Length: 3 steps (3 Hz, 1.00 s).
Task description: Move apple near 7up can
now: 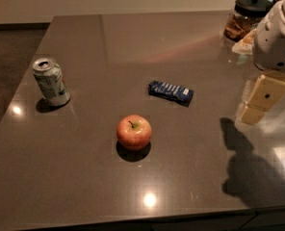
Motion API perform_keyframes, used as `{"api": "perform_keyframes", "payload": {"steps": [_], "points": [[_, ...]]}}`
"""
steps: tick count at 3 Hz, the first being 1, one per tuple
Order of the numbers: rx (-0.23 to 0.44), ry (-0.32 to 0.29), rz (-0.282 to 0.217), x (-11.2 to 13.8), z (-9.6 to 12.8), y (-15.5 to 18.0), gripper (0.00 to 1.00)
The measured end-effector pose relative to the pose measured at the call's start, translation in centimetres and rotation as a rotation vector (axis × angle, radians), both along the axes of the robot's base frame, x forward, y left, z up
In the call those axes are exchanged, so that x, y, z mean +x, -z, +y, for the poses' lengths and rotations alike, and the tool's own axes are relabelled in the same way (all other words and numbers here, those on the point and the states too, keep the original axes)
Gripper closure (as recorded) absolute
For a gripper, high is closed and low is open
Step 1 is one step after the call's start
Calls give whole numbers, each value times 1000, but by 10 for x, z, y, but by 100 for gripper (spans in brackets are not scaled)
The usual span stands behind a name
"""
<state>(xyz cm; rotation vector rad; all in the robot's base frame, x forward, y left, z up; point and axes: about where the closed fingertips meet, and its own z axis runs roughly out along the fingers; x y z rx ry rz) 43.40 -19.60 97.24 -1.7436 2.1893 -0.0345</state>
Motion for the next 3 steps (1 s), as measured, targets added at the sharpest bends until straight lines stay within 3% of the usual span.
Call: {"api": "perform_keyframes", "payload": {"steps": [2,3], "points": [[214,-182,39,-15,102,28,0],[245,-211,66,-13,133,48,0]]}}
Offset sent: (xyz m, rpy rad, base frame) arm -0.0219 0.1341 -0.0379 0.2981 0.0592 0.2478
